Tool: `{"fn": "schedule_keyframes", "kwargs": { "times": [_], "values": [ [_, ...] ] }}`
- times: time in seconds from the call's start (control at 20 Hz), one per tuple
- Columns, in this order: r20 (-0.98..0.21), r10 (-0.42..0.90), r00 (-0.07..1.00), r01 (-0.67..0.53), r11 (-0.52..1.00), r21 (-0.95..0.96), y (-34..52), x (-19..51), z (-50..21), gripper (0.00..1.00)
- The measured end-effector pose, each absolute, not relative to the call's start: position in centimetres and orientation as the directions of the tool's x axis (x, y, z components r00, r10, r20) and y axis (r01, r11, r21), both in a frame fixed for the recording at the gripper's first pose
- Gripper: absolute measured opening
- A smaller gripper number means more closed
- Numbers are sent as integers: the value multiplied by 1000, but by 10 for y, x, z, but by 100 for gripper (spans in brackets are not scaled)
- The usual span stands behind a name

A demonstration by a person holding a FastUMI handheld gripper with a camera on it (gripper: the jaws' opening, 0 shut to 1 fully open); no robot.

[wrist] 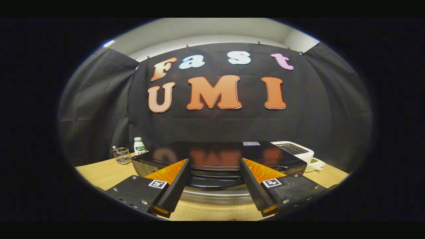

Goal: Open the toaster oven, put the food inside, and close the toaster oven door.

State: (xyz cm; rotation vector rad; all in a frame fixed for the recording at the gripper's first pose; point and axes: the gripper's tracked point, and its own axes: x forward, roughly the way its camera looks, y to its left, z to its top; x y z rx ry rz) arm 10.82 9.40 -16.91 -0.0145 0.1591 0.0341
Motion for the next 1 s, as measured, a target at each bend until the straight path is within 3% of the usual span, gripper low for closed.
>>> {"fn": "schedule_keyframes", "kwargs": {
  "times": [0.3,0.65,1.0],
  "values": [
    [-200,109,974,-106,994,23,101,60,-180,83],
    [-342,170,924,-152,985,78,106,3,-223,82],
    [-461,143,876,-100,988,117,90,-14,-274,77]
  ]
}}
